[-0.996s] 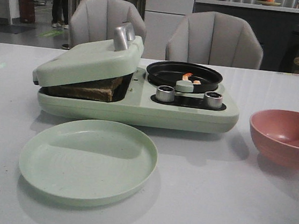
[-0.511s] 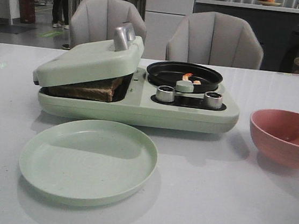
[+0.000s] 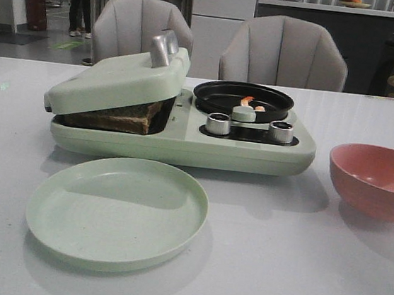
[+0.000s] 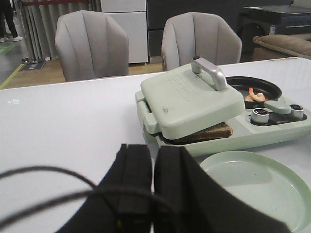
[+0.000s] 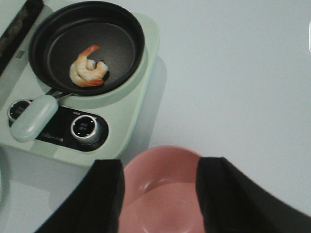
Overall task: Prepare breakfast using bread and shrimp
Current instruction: 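Open the right gripper and withdraw it from the bowl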
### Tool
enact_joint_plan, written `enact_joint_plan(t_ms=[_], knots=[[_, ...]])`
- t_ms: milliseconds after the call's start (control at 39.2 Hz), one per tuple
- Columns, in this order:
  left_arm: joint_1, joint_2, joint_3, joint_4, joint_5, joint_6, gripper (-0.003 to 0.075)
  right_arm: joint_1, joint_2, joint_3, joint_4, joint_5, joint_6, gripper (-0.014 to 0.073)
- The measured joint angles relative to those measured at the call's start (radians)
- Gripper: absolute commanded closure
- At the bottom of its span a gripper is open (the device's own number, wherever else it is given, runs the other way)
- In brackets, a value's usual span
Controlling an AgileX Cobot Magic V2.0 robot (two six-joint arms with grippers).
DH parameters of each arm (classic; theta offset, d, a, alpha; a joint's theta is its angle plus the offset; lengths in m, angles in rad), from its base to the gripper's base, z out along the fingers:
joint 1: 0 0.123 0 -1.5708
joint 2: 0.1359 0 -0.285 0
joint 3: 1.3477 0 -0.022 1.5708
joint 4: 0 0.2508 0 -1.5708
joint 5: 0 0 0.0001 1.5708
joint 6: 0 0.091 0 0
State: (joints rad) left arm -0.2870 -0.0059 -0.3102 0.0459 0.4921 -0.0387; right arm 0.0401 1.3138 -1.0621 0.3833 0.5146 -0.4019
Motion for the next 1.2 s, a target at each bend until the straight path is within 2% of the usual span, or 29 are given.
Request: enact_joint_plan(t_ms=[434, 715, 1022, 1200], knots=[[0.0, 0.0, 0.0, 0.0, 0.0, 0.0, 0.0608, 0.237, -0.339, 0.289, 0.0, -0.297, 0.0, 0.0146], [0.0, 0.0, 0.0, 0.0, 0.0, 0.0, 0.0608, 0.358, -0.632, 0.471, 0.004, -0.397, -0.002, 0.0146], [0.0, 0.0, 0.0, 0.0, 0.0, 0.0, 0.0608, 0.375, -1.083, 0.775, 0.107, -0.473, -0.002, 0.0146], [0.0, 0.0, 0.0, -0.002, 0.0, 0.0, 0.0608, 0.375, -1.244, 0.886, 0.121, -0.495, -0.002, 0.0146]])
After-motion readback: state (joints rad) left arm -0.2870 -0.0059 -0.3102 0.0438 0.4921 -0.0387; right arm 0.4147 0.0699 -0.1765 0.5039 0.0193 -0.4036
